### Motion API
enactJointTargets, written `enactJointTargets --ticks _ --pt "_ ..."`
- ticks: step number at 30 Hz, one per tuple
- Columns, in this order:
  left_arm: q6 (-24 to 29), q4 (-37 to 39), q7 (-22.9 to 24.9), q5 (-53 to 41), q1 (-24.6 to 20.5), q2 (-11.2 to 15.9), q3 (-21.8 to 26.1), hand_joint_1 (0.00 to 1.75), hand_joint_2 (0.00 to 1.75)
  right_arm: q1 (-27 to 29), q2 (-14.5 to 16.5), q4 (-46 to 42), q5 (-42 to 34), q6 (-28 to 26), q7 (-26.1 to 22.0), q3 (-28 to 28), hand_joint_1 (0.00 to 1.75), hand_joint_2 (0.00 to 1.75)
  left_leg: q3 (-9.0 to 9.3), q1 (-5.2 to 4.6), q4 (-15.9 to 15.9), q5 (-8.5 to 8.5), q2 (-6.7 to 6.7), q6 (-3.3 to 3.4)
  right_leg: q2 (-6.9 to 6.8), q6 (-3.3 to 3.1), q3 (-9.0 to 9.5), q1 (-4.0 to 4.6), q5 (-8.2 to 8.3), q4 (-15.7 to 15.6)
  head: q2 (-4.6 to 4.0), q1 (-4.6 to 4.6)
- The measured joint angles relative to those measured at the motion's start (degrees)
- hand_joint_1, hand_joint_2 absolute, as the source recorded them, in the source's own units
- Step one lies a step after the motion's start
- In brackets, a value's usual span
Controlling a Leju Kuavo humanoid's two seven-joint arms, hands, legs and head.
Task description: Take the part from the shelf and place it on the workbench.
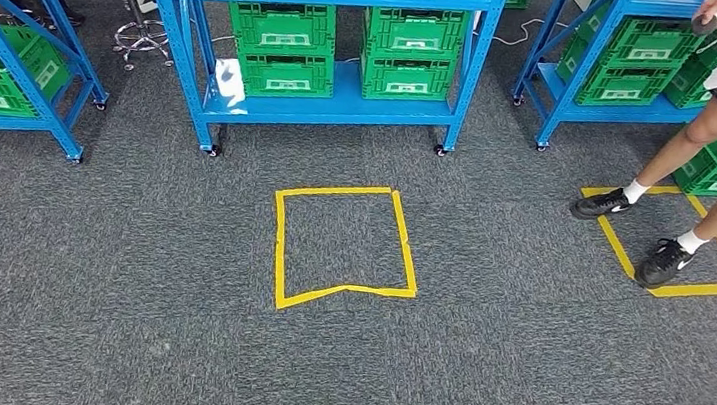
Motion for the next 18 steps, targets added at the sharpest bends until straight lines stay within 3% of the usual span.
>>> enactJointTargets --ticks 2,6,14,18 --pt "0.01 0.19 -0.04 -0.04 -0.29 -0.01 0.0 0.0 0.0 -0.11 -0.01 0.14 0.77 -0.61 -0.64 -0.63 0.0 1.75 0.0 0.04 -0.01 0.01 -0.01 -0.02 0.0 -0.02 0.0 0.01 -0.02 0.02 0.0 0.01" --pt "-0.2 0.46 -0.02 -0.47 -0.71 -0.01 -0.07 0.0 0.0 -0.13 -0.32 0.17 2.17 -1.04 -1.67 -1.0 0.0 0.0 0.0 0.09 -0.02 0.01 -0.01 -0.03 0.0 -0.04 0.0 0.01 -0.02 0.04 0.0 0.01" --pt "-0.89 0.93 1.15 -2.38 -1.52 0.13 -1.54 0.0 0.0 -3.95 -4.44 0.17 7.48 -1.8 -7.3 0.62 0.0 0.0 0.02 0.08 -0.01 0.04 0.02 0.0 0.03 -0.04 0.01 -0.07 0.0 0.07 0.0 0.01" --pt "-0.96 1.07 1.16 -2.39 -1.61 0.24 -1.74 0.0 0.0 -7.17 -7.07 -0.1 12.22 -6.67 -12.88 3.19 0.0 0.0 -0.06 0.06 0.01 0.08 0.02 0.01 0.06 -0.01 0.04 -0.1 0.11 0.09 0.0 0.0"
